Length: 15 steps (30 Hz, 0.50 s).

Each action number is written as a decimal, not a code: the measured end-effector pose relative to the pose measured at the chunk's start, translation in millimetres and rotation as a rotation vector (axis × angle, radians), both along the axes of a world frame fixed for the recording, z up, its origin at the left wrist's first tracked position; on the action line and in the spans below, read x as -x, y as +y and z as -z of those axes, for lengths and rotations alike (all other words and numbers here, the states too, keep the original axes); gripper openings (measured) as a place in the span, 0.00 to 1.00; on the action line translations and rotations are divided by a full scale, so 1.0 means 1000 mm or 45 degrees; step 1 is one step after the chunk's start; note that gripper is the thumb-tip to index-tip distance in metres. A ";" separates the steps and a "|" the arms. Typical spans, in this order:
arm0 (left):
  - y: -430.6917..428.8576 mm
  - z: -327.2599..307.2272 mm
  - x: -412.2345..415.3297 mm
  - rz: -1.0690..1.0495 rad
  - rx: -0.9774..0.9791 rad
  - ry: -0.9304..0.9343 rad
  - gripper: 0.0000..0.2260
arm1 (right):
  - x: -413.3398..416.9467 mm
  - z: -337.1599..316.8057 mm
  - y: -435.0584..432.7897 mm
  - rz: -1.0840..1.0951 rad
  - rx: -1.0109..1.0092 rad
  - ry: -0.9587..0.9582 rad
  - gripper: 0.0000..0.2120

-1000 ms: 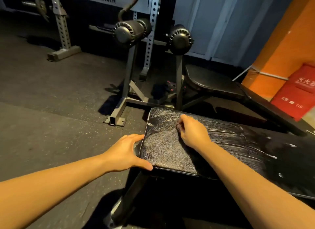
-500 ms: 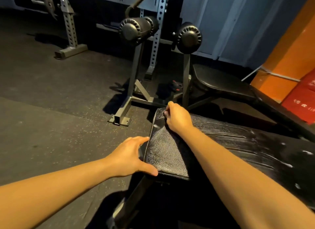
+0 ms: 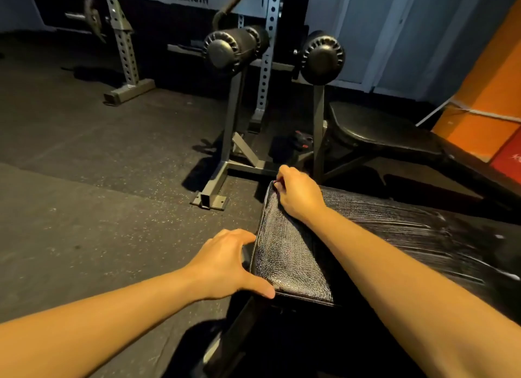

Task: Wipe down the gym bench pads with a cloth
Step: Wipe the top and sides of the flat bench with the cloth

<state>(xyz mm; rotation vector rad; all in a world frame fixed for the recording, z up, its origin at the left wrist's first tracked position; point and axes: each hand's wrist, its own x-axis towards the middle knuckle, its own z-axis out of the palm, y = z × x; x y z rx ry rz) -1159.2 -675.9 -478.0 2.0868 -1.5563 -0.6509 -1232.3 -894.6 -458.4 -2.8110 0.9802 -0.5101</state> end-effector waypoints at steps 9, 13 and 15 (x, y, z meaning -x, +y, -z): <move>-0.005 0.013 -0.008 0.013 -0.021 0.000 0.61 | 0.132 -0.003 0.046 -0.259 0.051 0.162 0.07; 0.000 0.004 -0.004 0.002 -0.050 -0.006 0.63 | 0.100 -0.002 0.000 0.365 0.078 0.048 0.06; 0.000 0.001 -0.005 0.009 -0.074 -0.014 0.63 | 0.081 -0.001 0.050 0.165 -0.002 0.062 0.05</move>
